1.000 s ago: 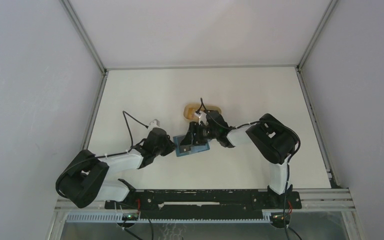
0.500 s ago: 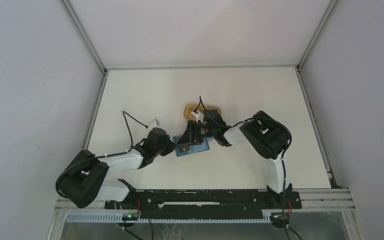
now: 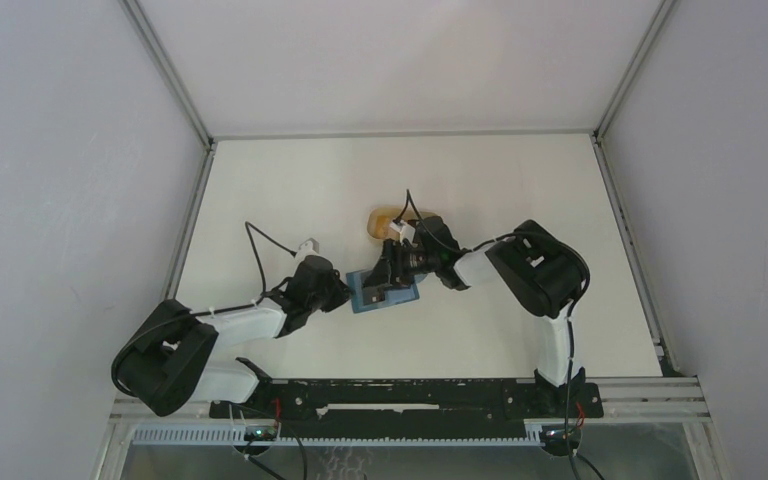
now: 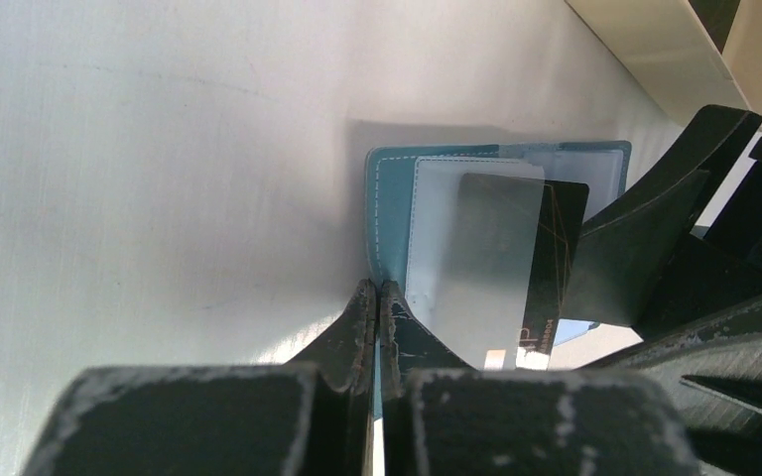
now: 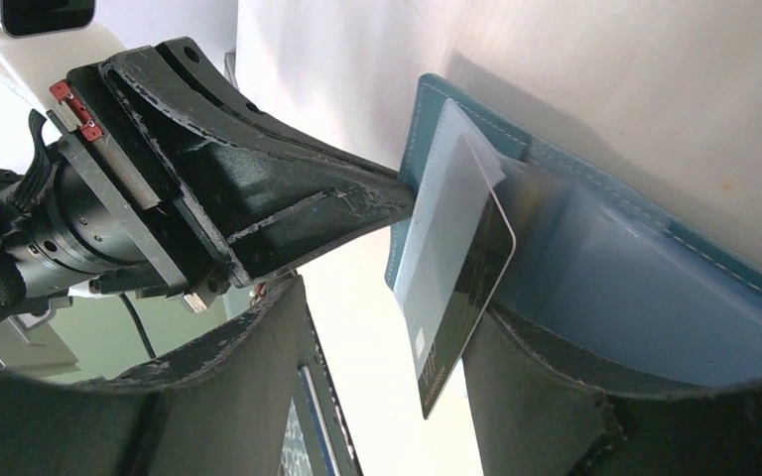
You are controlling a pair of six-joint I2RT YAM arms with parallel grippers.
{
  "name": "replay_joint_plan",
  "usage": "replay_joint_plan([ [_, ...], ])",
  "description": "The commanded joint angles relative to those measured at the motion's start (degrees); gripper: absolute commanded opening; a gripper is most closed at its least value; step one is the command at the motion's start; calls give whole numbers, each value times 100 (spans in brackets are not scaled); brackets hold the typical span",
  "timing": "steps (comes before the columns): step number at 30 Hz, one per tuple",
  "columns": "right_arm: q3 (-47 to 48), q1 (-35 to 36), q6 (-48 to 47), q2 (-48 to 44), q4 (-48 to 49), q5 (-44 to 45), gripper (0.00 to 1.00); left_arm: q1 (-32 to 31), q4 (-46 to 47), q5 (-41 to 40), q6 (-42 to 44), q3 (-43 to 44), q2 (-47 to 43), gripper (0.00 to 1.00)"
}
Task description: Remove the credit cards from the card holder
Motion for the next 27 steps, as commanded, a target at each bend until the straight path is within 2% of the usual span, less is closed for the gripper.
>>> replay_joint_plan([
  [1, -167, -166, -138, -335, 34, -128, 66, 2, -817, -54, 232, -216, 236, 0],
  [10, -361, -353, -177, -371, 18, -157, 63, -1, -760, -6, 222, -222, 286, 0],
  [12, -409, -416, -227, -371, -8, -170, 60, -1, -760, -4, 222, -232, 285, 0],
  [19, -583, -733, -463, -395, -179, -248, 35, 0, -743, 11, 230, -234, 300, 0],
  [25, -702, -971, -719, -577, -542, -232, 0, -2, -723, 34, 248, -216, 321, 0],
  [27, -747, -1058, -840, -716, -732, -189, 0, -2, -677, 60, 264, -203, 354, 0],
])
